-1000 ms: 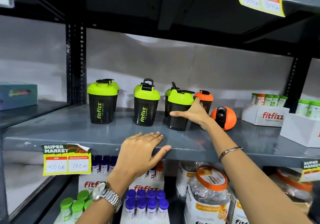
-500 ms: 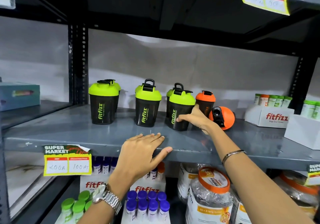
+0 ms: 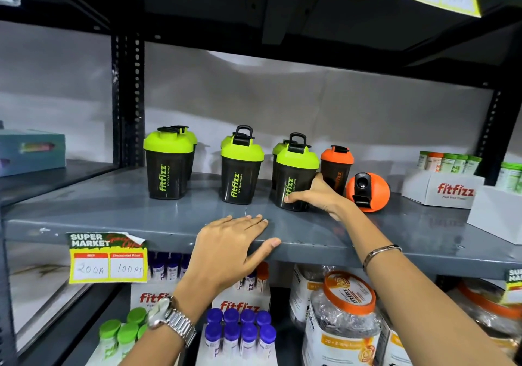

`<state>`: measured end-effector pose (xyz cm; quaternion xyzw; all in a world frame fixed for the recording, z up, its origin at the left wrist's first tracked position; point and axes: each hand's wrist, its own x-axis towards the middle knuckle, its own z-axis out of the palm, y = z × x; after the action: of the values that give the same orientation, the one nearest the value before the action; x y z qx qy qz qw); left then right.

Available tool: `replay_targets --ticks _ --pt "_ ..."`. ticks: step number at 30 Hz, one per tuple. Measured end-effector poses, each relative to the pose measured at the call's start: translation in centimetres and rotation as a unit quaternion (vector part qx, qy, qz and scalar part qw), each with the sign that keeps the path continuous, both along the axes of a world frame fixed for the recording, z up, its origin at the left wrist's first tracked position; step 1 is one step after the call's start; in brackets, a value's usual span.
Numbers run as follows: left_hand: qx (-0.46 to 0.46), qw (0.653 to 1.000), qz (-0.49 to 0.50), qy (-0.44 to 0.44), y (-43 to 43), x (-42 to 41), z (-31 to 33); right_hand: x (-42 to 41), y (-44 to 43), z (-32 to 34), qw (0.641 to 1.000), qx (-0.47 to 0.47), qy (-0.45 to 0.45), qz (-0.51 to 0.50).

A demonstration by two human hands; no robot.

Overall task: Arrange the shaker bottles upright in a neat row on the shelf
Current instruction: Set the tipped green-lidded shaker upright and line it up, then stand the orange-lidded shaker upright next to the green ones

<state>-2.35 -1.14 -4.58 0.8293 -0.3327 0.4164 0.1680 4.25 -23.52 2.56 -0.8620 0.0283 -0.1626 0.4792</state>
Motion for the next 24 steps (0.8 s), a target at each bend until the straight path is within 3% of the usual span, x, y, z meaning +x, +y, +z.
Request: replay_targets --ticks 13,15,17,20,22,24 --pt "0.006 0.996 -0.018 -0.084 -0.9 0.5 -0.1 -1.5 -1.9 -0.7 0.999 -0.017 0.009 0.034" --pt "0.008 0.993 -0.033 -0.109 -2.2 0.1 -0.3 -2.0 -1.9 -0.3 0.998 -0.053 -0.038 0.018" --pt "0.017 0.991 -0.043 -0.124 -4.2 -0.3 -0.5 -2.7 -2.7 0.2 0.981 -0.126 -0.145 -0.035" --pt "0.013 0.991 -0.033 -0.128 -6.4 -0.7 -0.8 -4.1 -5.1 1.4 0.897 -0.309 -0.280 -0.149" --pt "0.007 0.990 -0.016 -0.140 -6.8 -0.5 -1.0 -4.7 -7.9 2.1 0.871 -0.362 -0.272 -0.192" --pt "0.004 0.987 -0.009 -0.159 -6.7 -0.3 -1.3 -5.0 -10.7 2.7 0.893 -0.353 -0.200 -0.195"
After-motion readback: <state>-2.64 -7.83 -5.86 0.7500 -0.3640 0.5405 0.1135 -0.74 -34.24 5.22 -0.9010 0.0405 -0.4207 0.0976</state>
